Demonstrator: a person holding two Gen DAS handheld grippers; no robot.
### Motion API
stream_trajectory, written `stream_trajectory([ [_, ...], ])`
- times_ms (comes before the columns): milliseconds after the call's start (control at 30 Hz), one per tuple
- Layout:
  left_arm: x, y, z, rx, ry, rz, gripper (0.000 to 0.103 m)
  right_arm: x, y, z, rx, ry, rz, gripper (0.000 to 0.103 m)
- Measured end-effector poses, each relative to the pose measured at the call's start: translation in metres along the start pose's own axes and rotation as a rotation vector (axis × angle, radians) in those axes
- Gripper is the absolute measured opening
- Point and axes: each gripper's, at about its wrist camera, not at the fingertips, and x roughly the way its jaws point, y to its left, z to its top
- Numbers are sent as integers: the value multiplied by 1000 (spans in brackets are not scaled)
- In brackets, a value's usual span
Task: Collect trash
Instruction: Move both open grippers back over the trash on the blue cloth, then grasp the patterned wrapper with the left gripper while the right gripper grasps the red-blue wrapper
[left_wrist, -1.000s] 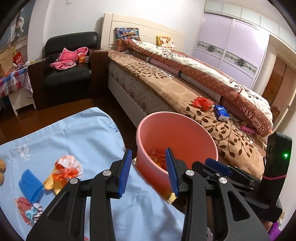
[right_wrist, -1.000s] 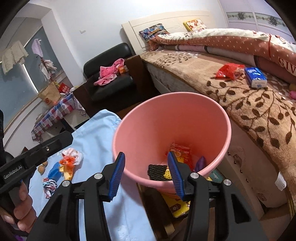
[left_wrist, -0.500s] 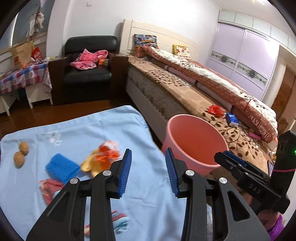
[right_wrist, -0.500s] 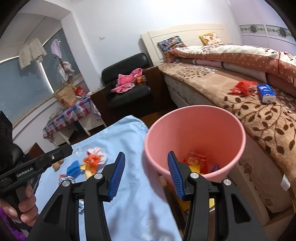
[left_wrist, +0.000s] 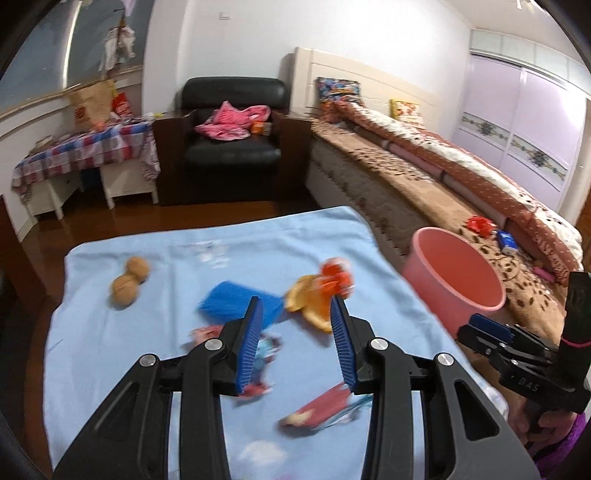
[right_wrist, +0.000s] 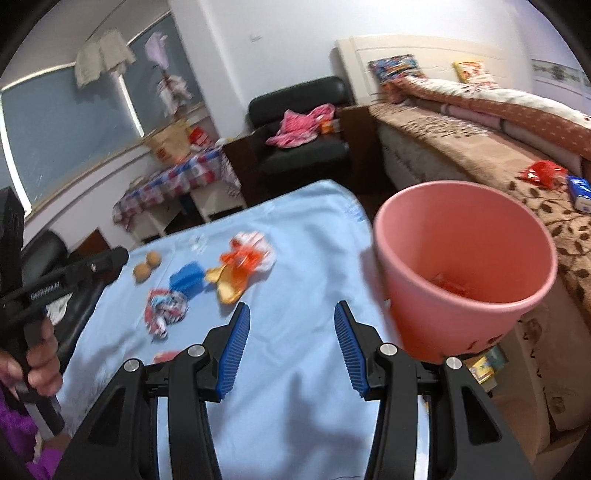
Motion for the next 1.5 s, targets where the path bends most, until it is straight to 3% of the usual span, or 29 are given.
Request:
stream_trajectory([
  [200,-6,35,-20,-53,32,66,38,15,17,-7,-36,46,16,47],
  [367,0,48,-37,-79,89,71,38,25,23,-11,-49,82,27,47],
  [633,19,25,-38,-82,124,15,38,34,33,-13,-80,107,43,47],
  [900,58,16,-38,-75,190,113,38,37,34,-15,-76,120,97,47],
  [1067,61,28,-43,-82,186,125,37,41,36,-16,-78,135,125,49],
  [1100,60,30,-44,-81,184,122,34,42,37,-17,-78,139,130,49],
  [1133,59,31,-45,-75,182,117,22,44,38,-18,-78,143,135,49],
  [1267,53,35,-48,-64,167,101,5,49,41,-20,-76,165,163,53],
  [1500,38,35,-52,-42,120,62,3,64,51,-22,-105,217,207,57],
])
